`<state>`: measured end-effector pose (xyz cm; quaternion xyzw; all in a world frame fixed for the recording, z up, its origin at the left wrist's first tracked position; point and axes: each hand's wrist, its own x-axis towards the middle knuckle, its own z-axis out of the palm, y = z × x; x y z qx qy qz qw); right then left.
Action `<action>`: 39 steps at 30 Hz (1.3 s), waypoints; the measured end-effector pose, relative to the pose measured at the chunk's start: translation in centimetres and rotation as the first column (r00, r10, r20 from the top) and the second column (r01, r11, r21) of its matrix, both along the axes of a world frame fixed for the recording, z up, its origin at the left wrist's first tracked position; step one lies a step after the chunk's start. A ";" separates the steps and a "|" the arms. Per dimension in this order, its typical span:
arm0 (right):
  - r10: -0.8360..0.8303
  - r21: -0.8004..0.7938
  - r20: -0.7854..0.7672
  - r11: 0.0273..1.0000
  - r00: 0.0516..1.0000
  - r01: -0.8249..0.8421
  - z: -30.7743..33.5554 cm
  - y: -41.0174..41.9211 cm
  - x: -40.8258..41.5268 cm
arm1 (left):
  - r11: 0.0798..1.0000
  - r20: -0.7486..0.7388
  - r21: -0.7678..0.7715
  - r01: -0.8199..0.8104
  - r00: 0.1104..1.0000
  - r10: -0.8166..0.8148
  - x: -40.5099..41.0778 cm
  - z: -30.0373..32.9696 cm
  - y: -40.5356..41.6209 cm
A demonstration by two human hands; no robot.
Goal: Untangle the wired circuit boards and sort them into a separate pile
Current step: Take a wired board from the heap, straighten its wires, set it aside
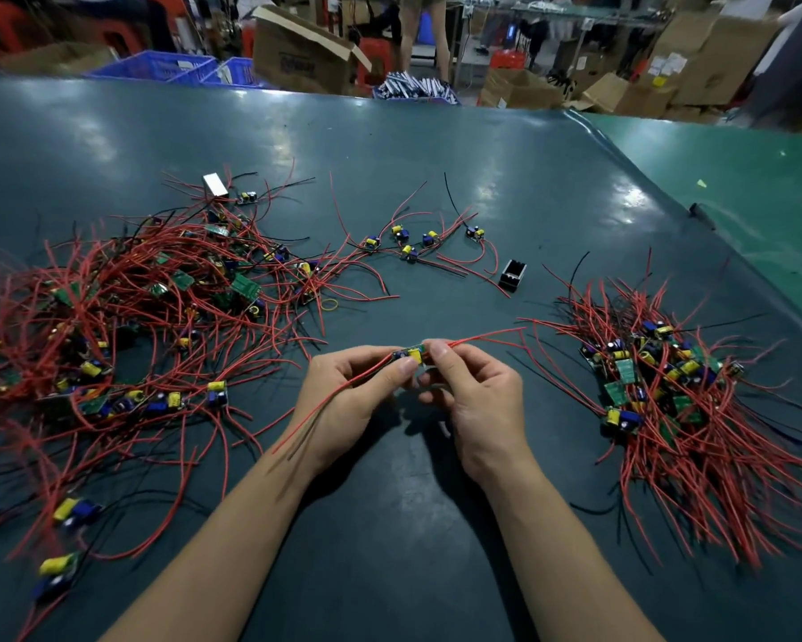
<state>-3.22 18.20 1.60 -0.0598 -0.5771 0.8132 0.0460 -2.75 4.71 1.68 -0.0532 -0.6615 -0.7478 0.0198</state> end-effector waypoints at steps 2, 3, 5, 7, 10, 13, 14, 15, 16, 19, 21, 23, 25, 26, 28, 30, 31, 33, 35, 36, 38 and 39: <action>-0.018 0.017 -0.012 1.000 1.000 0.019 0.2 0.2 0.1 | 1.000 0.023 0.000 -0.001 1.000 0.001 -0.1 -0.1 -0.1; -0.041 0.007 -0.012 0.999 0.999 0.041 0.3 0.2 0.1 | 1.000 0.032 -0.003 0.000 0.999 0.000 -0.1 -0.1 -0.2; -0.112 -0.005 -0.008 0.994 0.994 0.112 0.5 0.3 0.0 | 1.000 0.050 0.015 -0.003 0.999 0.002 -0.2 -0.2 -0.3; -0.191 -0.003 -0.009 0.982 0.981 0.191 0.7 0.6 -0.2 | 0.998 0.066 0.065 -0.011 0.998 0.007 -0.2 -0.1 -0.4; -0.283 -0.019 0.004 0.959 0.959 0.283 0.8 1.5 -0.7 | 0.995 0.072 0.097 -0.018 0.997 0.011 -0.2 -0.2 -0.5; -0.324 -0.055 0.005 0.944 0.946 0.324 0.7 2.0 -0.9 | 0.996 0.062 0.089 -0.008 0.998 0.002 -0.1 -0.2 -0.4; -0.338 -0.058 -0.004 0.940 0.941 0.337 0.6 2.0 -1.0 | 0.996 0.059 0.088 -0.002 0.998 -0.003 -0.1 -0.1 -0.4; -0.357 -0.061 -0.018 0.933 0.934 0.355 0.5 2.0 -1.0 | 0.996 0.057 0.092 0.004 0.998 -0.009 -0.1 -0.1 -0.3; -0.381 -0.068 -0.031 0.923 0.924 0.379 0.5 2.0 -1.1 | 0.995 0.059 0.101 0.004 0.998 -0.010 -0.2 -0.1 -0.4; -0.477 -0.107 -0.003 0.874 0.879 0.474 0.5 2.6 -1.6 | 0.988 0.091 0.148 -0.039 0.995 0.026 -0.4 -0.2 -0.7; -0.513 -0.121 0.005 0.852 0.859 0.509 0.4 3.2 -1.8 | 0.989 0.083 0.142 -0.047 0.996 0.035 -0.5 -0.2 -0.8; -0.526 -0.122 0.006 0.844 0.850 0.523 0.2 3.3 -1.8 | 0.992 0.063 0.121 -0.041 0.997 0.033 -0.5 -0.3 -0.5; -0.542 -0.113 0.028 0.833 0.840 0.541 0.0 3.1 -1.8 | 0.993 0.047 0.105 -0.059 0.997 0.054 -0.4 -0.2 -0.2; -0.562 -0.108 0.043 0.819 0.826 0.563 0.0 3.1 -1.8 | 0.991 0.037 0.100 -0.085 0.996 0.081 -0.4 -0.2 -0.2; -0.643 -0.106 0.067 0.756 0.763 0.646 0.2 3.5 -1.8 | 0.981 -0.002 0.096 -0.166 0.986 0.167 -0.4 -0.1 -0.2; -0.718 -0.077 0.031 0.691 0.695 0.718 0.6 4.1 -1.6 | 0.955 -0.095 0.051 -0.292 0.951 0.296 -0.2 -0.1 -0.1; -0.713 -0.040 -0.031 0.702 0.701 0.711 0.7 4.1 -1.4 | 0.928 -0.169 0.006 -0.371 0.915 0.367 -0.1 -0.1 0.0; -0.555 0.093 -0.214 0.808 0.804 0.582 0.7 3.2 -0.6 | 0.871 -0.278 -0.029 -0.490 0.841 0.463 0.1 0.0 0.4; -0.228 0.375 -0.380 0.848 0.897 0.374 0.5 1.4 0.3 | 0.856 -0.269 -0.050 -0.515 0.832 0.485 0.2 0.0 0.8; -0.062 0.507 -0.434 0.808 0.899 0.300 0.2 0.6 0.5 | 0.865 -0.254 -0.086 -0.494 0.851 0.460 0.3 0.0 1.0; 0.158 0.649 -0.476 0.727 0.865 0.225 -0.2 -0.7 0.6 | 0.913 -0.223 -0.150 -0.379 0.913 0.342 0.4 -0.2 1.0; 0.202 0.674 -0.478 0.708 0.855 0.210 -0.4 -0.9 0.5 | 0.938 -0.228 -0.176 -0.298 0.940 0.255 0.5 -0.3 1.0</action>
